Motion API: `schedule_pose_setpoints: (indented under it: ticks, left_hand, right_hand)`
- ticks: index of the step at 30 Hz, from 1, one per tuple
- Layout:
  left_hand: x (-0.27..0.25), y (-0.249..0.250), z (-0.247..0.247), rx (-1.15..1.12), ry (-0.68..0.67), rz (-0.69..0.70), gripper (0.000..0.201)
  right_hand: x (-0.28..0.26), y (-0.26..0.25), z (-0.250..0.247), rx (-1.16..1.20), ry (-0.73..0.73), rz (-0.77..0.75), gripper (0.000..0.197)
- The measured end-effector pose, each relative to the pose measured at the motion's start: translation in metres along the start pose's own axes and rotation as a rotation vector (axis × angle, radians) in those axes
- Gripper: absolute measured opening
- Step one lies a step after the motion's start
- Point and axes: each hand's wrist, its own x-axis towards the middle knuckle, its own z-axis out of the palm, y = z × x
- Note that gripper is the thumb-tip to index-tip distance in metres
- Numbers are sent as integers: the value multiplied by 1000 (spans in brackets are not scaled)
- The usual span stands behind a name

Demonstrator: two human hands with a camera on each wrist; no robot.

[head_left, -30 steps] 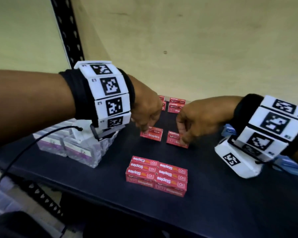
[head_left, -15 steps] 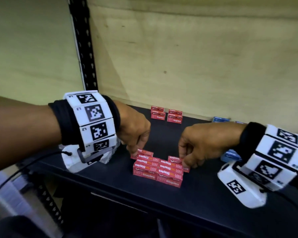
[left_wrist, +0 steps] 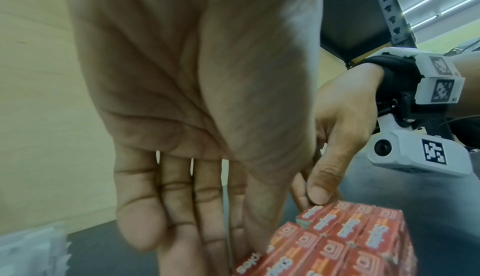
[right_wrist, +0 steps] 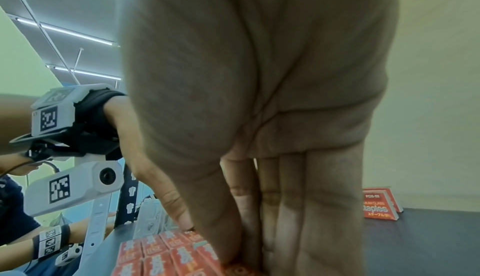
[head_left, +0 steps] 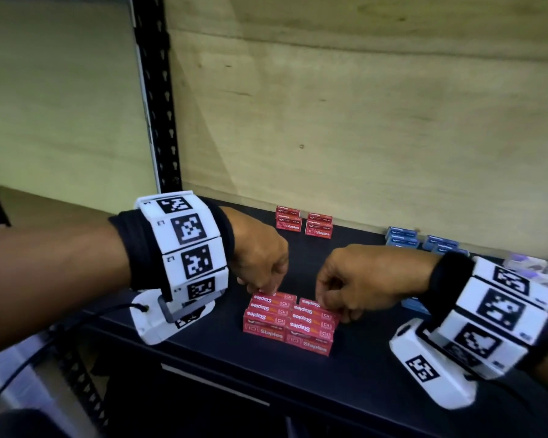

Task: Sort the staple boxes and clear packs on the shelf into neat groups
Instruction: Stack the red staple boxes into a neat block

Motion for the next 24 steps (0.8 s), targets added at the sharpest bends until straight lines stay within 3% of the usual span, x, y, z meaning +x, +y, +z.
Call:
schedule_pose_setpoints:
  ticks: [21,24]
  left_hand:
    - [8,-5,-6,-31,-93,-21,10]
    - [12,-7,-9,18,-71,-41,17]
  right_hand:
    - [13,0,-5,-39,-66,-49,15]
    - [16,1,-11,-81,-71,-49,15]
